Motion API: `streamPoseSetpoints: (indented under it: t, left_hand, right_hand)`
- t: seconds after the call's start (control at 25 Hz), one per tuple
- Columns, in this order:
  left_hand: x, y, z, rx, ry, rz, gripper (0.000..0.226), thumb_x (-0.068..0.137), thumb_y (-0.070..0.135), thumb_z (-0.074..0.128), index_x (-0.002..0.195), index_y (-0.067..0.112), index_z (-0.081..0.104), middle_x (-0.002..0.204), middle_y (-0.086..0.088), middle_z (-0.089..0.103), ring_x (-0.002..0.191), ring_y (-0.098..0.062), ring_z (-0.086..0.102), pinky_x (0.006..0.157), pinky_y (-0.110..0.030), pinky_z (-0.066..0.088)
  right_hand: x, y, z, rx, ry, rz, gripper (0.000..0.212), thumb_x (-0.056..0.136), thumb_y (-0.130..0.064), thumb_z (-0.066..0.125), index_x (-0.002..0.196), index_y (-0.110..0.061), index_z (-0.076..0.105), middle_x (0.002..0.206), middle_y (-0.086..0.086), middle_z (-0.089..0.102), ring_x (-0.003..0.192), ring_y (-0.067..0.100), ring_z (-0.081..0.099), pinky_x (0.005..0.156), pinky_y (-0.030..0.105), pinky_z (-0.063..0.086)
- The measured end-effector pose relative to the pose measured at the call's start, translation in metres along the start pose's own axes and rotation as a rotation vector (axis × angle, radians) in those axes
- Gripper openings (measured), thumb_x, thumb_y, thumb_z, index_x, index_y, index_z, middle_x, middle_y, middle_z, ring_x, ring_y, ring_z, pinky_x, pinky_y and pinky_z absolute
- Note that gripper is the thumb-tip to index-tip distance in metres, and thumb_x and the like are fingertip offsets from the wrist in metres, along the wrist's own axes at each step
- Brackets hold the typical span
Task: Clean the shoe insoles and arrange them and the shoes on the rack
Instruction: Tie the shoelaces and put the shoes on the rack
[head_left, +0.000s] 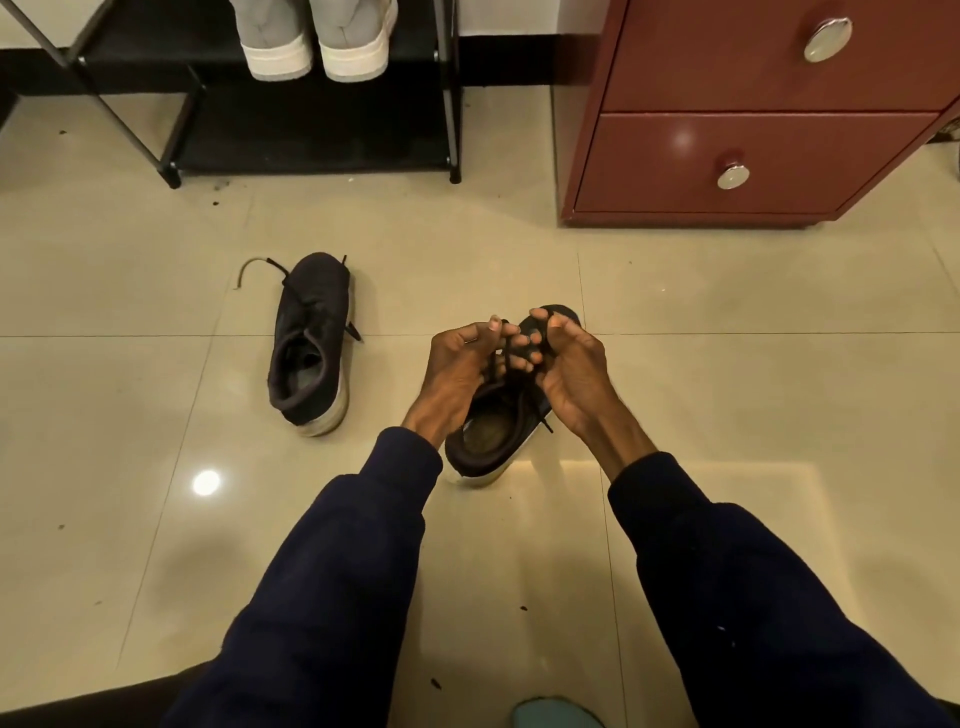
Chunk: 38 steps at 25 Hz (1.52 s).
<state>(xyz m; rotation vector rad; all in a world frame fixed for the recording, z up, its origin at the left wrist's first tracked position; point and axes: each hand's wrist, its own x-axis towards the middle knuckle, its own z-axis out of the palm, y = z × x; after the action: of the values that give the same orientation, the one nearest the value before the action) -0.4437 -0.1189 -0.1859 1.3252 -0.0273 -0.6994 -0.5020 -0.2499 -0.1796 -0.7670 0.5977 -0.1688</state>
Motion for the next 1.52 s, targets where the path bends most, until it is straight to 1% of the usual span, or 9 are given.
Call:
streamPoseSetpoints:
  t: [0.12,0.32,0.48,0.64,0.8,1.04,1.2,1.32,1.52]
  left_hand:
    - [-0.008,-0.008,-0.003,0.032,-0.056,-0.053,0.032,0.102,0.027,0.063,0.113,-0.001,0.074,0.103,-0.015,0.076,0.084,-0.026,0.070,0.075,-0.028,0.055]
    - [-0.024,-0.015,-0.007,-0.056,-0.153,-0.095,0.029,0.100,0.020,0.064,0.117,-0.002,0.072,0.117,-0.020,0.074,0.105,-0.033,0.072,0.092,-0.038,0.055]
    - [-0.025,-0.010,-0.007,-0.109,-0.050,-0.034,0.039,0.097,0.027,0.068,0.116,-0.007,0.071,0.120,-0.025,0.071,0.116,-0.041,0.068,0.105,-0.049,0.053]
    - [-0.026,-0.007,0.000,-0.160,0.014,-0.044,0.037,0.093,0.028,0.071,0.110,-0.004,0.072,0.109,-0.020,0.074,0.098,-0.035,0.071,0.094,-0.045,0.057]
    - [-0.028,-0.018,0.011,-0.089,-0.035,-0.027,0.024,0.102,0.010,0.060,0.121,-0.001,0.070,0.102,-0.010,0.075,0.086,-0.016,0.069,0.084,-0.029,0.057]
    - [-0.031,-0.015,0.023,0.078,0.034,0.049,0.019,0.088,-0.005,0.075,0.105,0.003,0.078,0.097,-0.021,0.077,0.082,-0.028,0.076,0.079,-0.028,0.061]
    - [-0.027,-0.011,0.024,0.015,0.173,-0.003,0.041,0.078,-0.005,0.083,0.116,0.002,0.068,0.109,-0.021,0.074,0.086,-0.028,0.076,0.073,-0.031,0.062]
    - [-0.023,-0.011,0.020,-0.071,0.143,-0.132,0.053,0.082,-0.007,0.079,0.130,0.006,0.060,0.116,-0.020,0.071,0.084,-0.025,0.076,0.072,-0.029,0.062]
    - [-0.024,-0.007,0.024,0.031,0.210,-0.106,0.012,0.087,-0.001,0.077,0.099,-0.002,0.077,0.086,-0.019,0.076,0.068,-0.022,0.072,0.066,-0.025,0.060]
  right_hand:
    - [-0.001,0.007,-0.003,-0.107,-0.001,0.040,0.027,0.103,-0.005,0.039,0.119,0.000,0.060,0.077,0.008,0.050,0.061,0.013,0.042,0.051,0.025,0.036]
    - [-0.010,0.000,-0.017,-0.299,0.048,0.017,0.017,0.101,-0.003,0.048,0.107,-0.002,0.064,0.072,0.007,0.059,0.060,0.013,0.048,0.052,0.023,0.040]
    - [-0.014,-0.002,-0.021,-0.439,0.123,-0.036,0.011,0.098,-0.007,0.059,0.109,-0.004,0.059,0.073,0.005,0.069,0.060,0.013,0.054,0.053,0.024,0.045]
    - [-0.023,0.001,-0.017,-0.517,0.163,-0.119,0.018,0.094,-0.010,0.066,0.108,0.000,0.063,0.077,0.008,0.073,0.063,0.012,0.064,0.060,0.023,0.055]
    - [-0.029,0.005,-0.017,-0.503,0.251,-0.170,0.010,0.093,-0.006,0.065,0.096,-0.004,0.074,0.084,0.013,0.075,0.071,0.017,0.069,0.067,0.022,0.058]
    - [-0.033,0.007,-0.015,-0.412,0.299,-0.153,0.010,0.087,0.000,0.070,0.094,-0.005,0.074,0.082,0.012,0.076,0.068,0.023,0.072,0.065,0.029,0.060]
    - [-0.034,0.007,-0.012,-0.490,0.308,-0.153,0.012,0.088,0.000,0.069,0.096,-0.007,0.072,0.081,0.010,0.075,0.064,0.017,0.071,0.062,0.024,0.059]
    - [-0.035,0.005,-0.014,-0.636,0.235,-0.202,0.014,0.089,0.001,0.066,0.099,-0.009,0.070,0.081,0.007,0.075,0.068,0.018,0.073,0.062,0.022,0.058]
    - [-0.036,0.005,-0.022,-0.908,0.086,-0.363,0.031,0.085,0.002,0.070,0.108,-0.014,0.057,0.085,-0.001,0.073,0.076,0.007,0.072,0.071,0.021,0.059]
